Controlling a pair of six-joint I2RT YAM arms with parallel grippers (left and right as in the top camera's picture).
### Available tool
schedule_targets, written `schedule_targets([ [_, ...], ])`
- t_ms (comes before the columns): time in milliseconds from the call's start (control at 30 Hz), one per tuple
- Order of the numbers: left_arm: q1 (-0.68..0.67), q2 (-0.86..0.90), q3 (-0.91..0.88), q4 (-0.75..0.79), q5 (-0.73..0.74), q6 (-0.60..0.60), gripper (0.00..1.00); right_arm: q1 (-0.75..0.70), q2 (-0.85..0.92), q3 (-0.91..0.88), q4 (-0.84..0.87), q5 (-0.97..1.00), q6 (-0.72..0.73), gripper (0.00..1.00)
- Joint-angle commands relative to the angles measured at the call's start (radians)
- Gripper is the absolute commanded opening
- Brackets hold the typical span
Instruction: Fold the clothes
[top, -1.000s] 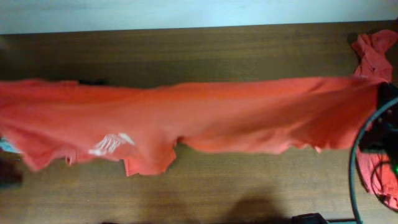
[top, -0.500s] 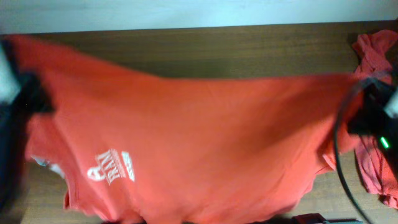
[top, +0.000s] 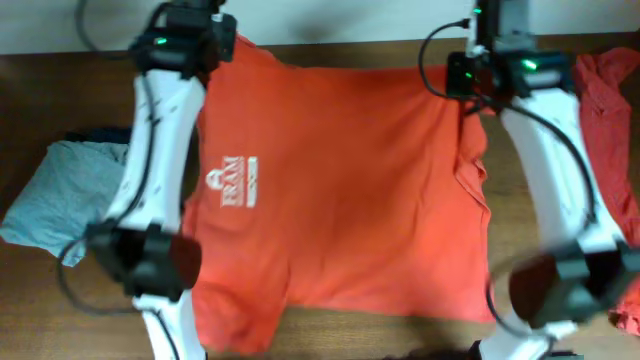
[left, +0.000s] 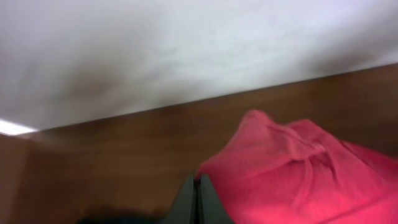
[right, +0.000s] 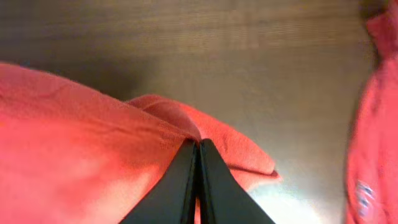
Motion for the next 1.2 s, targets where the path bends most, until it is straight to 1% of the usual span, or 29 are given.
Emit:
schedule_targets([
  [0,0.008,0.092,0.006,0.081,-0.019,0.047,0.04,-0.037,0.078,0.002,0.081,0.018,-0.010,0.13],
  [33,0.009,0.114,0.006,0.098,-0.040,0.057,0.08,-0.049,0.092,0.002,0.101,0.017,-0.010,0.25],
  [67,0.009,0.126,0.006,0.109,-0.085,0.061,0.13,-0.058,0.096,0.002,0.108,0.017,-0.010,0.44],
  [100,0.009,0.132,0.006,0.116,-0.133,0.063,0.21,-0.071,0.096,0.003,0.108,0.018,-0.010,0.56],
  [167,0.011,0.130,0.007,0.127,-0.244,0.063,0.37,-0.097,0.083,0.008,0.092,0.017,-0.010,0.69],
  [233,0.019,0.114,0.017,0.129,-0.320,0.062,0.47,-0.128,0.056,0.010,0.066,0.010,-0.005,0.77],
  [267,0.024,0.103,0.021,0.122,-0.324,0.062,0.52,-0.144,0.038,0.010,0.048,-0.010,-0.006,0.79],
  [367,0.042,0.046,0.024,0.071,-0.301,0.050,0.59,-0.183,-0.010,0.010,-0.014,-0.072,-0.006,0.80],
  [400,0.047,0.022,0.024,0.044,-0.272,0.039,0.63,-0.196,-0.026,0.010,-0.041,-0.103,-0.006,0.80],
  [433,0.050,0.000,0.024,0.013,-0.235,0.032,0.69,-0.205,-0.035,0.010,-0.065,-0.137,-0.006,0.80],
  [467,0.053,-0.019,0.024,-0.017,-0.190,0.031,0.71,-0.211,-0.040,0.010,-0.086,-0.162,-0.006,0.80],
  [533,0.057,-0.053,0.024,-0.095,-0.075,0.031,0.72,-0.214,-0.040,0.009,-0.139,-0.201,-0.006,0.80],
  [567,0.058,-0.063,0.024,-0.137,-0.023,0.030,0.73,-0.214,-0.033,0.008,-0.172,-0.220,-0.006,0.79],
  [633,0.060,-0.066,0.024,-0.227,0.076,0.008,0.73,-0.205,-0.016,0.000,-0.237,-0.260,-0.006,0.70],
  [700,0.059,-0.056,0.016,-0.298,0.152,-0.003,0.73,-0.196,0.004,-0.016,-0.279,-0.274,-0.005,0.65],
  [800,0.059,-0.029,0.004,-0.364,0.224,-0.003,0.73,-0.188,0.035,-0.059,-0.296,-0.277,0.031,0.58],
  [900,0.059,0.006,-0.004,-0.407,0.244,-0.031,0.73,-0.180,0.066,-0.129,-0.278,-0.285,0.045,0.50],
  [967,0.059,0.027,-0.007,-0.425,0.252,-0.040,0.73,-0.172,0.083,-0.177,-0.232,-0.309,0.043,0.49],
  [1067,0.059,0.066,-0.008,-0.440,0.270,-0.040,0.72,-0.156,0.101,-0.256,-0.106,-0.321,0.019,0.47],
  [1100,0.059,0.080,-0.009,-0.443,0.270,-0.040,0.71,-0.152,0.101,-0.278,-0.068,-0.322,0.019,0.43],
  [1167,0.059,0.112,-0.010,-0.447,0.271,-0.040,0.68,-0.146,0.101,-0.326,0.025,-0.317,0.020,0.42],
])
